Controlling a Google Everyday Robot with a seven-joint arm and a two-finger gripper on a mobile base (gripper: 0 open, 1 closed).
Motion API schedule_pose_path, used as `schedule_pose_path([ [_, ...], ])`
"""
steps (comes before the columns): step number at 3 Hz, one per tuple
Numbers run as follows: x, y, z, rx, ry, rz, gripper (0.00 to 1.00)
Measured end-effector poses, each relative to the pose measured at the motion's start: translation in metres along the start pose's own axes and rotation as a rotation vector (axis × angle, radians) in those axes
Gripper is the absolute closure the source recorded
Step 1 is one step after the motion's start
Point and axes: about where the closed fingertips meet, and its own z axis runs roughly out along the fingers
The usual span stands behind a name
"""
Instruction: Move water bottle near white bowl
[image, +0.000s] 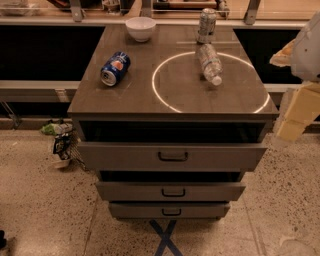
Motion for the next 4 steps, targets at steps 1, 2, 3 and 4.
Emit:
schedule_pose_path([
  [1,0.0,0.0,0.0,0.0,0.0,0.0,0.0],
  [2,0.004,-0.006,0.007,0.061,-0.08,0.063,0.0],
  [3,0.008,-0.014,0.016,0.137,-0.192,0.129,0.0],
  [4,0.003,-0.028,0.029,0.193,-0.336,0.201,0.0],
])
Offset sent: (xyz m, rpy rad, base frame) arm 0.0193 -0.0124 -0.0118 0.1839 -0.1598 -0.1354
